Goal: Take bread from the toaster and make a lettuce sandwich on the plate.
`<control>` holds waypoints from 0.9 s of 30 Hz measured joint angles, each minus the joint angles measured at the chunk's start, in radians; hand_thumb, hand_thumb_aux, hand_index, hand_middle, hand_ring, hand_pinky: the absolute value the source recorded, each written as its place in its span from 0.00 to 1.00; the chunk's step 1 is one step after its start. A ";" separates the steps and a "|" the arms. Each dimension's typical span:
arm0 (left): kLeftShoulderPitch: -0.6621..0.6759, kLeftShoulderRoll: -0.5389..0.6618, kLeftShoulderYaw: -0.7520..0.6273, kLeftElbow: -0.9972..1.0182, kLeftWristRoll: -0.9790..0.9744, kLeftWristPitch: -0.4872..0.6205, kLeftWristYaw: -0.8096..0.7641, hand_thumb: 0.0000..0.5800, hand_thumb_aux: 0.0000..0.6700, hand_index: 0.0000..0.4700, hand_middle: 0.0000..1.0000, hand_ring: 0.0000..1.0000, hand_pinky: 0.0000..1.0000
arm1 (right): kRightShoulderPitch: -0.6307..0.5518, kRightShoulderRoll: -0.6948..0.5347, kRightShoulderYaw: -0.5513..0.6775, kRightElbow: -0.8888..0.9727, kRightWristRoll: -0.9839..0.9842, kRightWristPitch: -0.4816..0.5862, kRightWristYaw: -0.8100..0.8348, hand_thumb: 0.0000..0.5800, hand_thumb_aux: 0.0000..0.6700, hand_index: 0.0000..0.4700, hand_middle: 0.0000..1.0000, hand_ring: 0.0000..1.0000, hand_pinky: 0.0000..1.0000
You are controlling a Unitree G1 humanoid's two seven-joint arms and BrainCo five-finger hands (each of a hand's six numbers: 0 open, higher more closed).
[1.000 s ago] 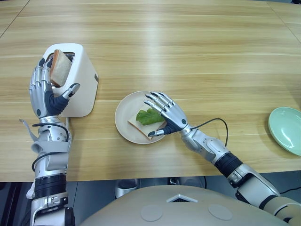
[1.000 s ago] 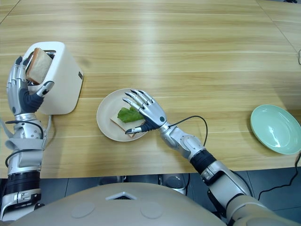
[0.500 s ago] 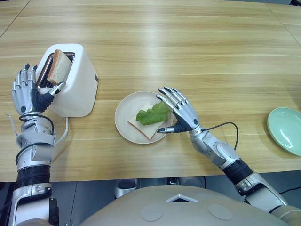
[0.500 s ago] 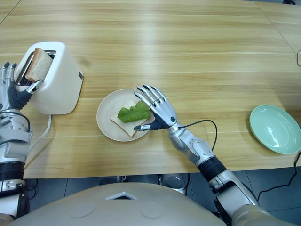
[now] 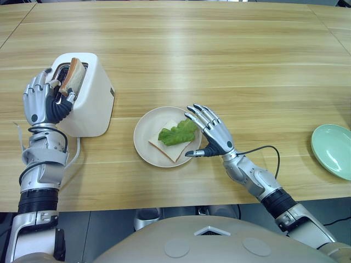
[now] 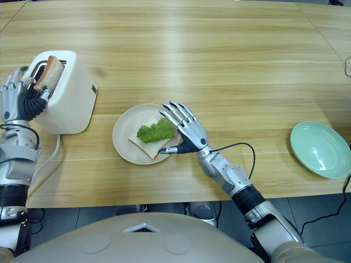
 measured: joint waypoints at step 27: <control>-0.092 -0.232 -0.153 -0.317 -0.491 -0.413 -0.161 1.00 1.00 0.98 1.00 1.00 1.00 | 0.022 -0.021 -0.128 0.001 0.004 0.050 -0.108 0.00 0.00 0.00 0.00 0.00 0.00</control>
